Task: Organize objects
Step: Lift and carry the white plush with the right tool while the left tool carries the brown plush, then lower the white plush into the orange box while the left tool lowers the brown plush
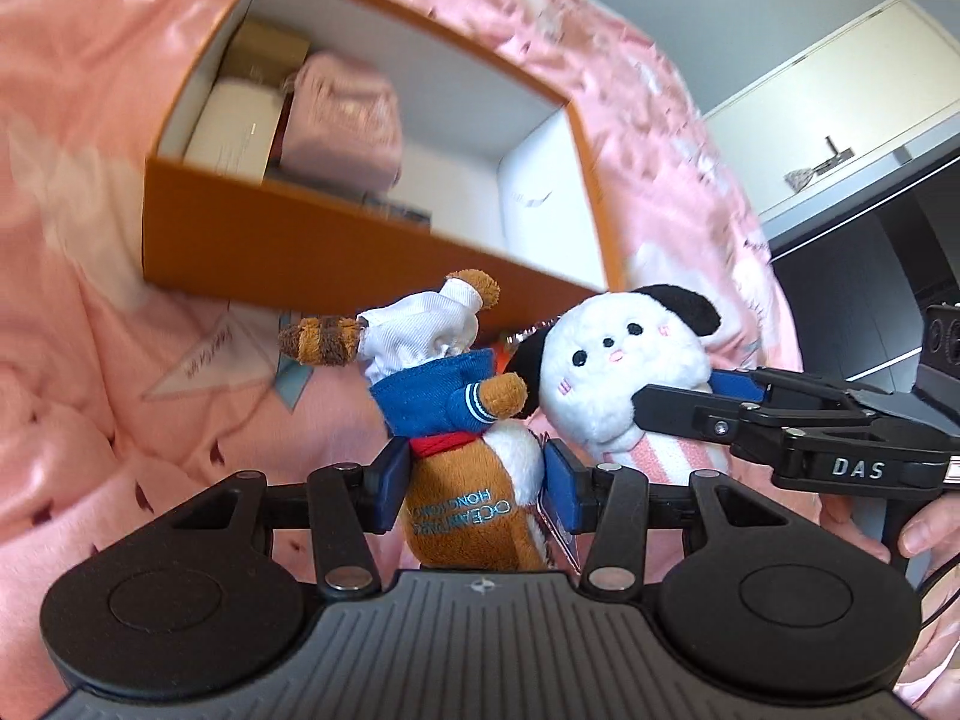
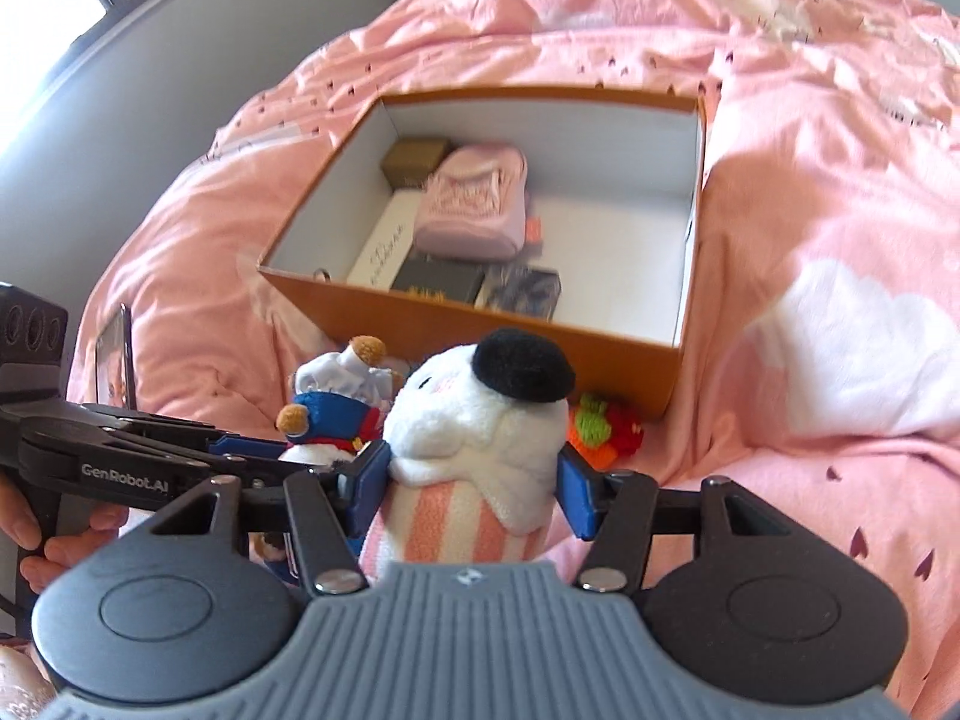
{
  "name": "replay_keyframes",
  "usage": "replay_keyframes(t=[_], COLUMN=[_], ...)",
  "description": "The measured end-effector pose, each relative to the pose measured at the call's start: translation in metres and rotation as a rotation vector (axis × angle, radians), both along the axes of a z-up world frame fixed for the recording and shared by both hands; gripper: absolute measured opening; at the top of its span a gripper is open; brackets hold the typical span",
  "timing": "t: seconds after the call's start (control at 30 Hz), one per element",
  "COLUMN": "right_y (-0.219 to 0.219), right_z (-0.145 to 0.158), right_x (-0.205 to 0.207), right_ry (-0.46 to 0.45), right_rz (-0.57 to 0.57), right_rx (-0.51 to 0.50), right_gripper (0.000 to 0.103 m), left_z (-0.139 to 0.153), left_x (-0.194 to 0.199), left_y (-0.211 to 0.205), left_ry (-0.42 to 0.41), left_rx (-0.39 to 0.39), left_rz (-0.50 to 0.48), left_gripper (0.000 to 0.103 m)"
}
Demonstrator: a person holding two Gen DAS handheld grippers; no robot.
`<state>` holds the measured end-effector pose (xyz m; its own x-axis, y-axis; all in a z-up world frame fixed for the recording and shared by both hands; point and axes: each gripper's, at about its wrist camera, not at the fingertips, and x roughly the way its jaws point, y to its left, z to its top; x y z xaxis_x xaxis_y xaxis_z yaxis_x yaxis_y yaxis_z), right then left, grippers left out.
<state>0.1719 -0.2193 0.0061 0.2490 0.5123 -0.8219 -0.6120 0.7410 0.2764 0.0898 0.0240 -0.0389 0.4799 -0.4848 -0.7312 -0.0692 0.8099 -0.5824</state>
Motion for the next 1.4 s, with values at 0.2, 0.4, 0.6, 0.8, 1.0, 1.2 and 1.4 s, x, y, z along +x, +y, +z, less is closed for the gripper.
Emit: replay_keyframes(t=[0.2,0.4,0.6,0.8,1.0,1.2,1.4], right_y=[-0.006,-0.004,-0.001,0.009,0.023,0.043,0.061], right_z=[0.029,0.05,0.052,0.036,0.013,-0.007,-0.031], right_x=[0.003,0.014,0.039,0.078,0.113,0.138,0.154], right_ry=[-0.082,-0.168,-0.215,-0.198,-0.191,-0.259,-0.313], right_rz=[-0.032,-0.069,-0.134,-0.182,-0.202,-0.151,-0.097], right_rx=[0.07,0.124,0.158,0.159,0.11,0.002,-0.1], right_gripper=[0.06,0.06,0.06,0.06,0.06,0.06,0.06], left_z=[0.034,0.061,0.064,0.046,0.024,-0.001,-0.021], left_x=[0.006,0.028,0.065,0.112,0.15,0.184,0.208], left_y=[0.001,0.0,0.003,0.012,0.006,0.0,-0.008], left_ry=[-0.125,-0.236,-0.272,-0.241,-0.219,-0.191,-0.162], left_rx=[0.02,0.058,0.082,0.074,0.093,0.123,0.181], left_rz=[0.019,0.022,0.011,-0.011,-0.05,-0.074,-0.145], left_gripper=[0.054,0.054,0.054,0.054,0.054,0.054,0.054])
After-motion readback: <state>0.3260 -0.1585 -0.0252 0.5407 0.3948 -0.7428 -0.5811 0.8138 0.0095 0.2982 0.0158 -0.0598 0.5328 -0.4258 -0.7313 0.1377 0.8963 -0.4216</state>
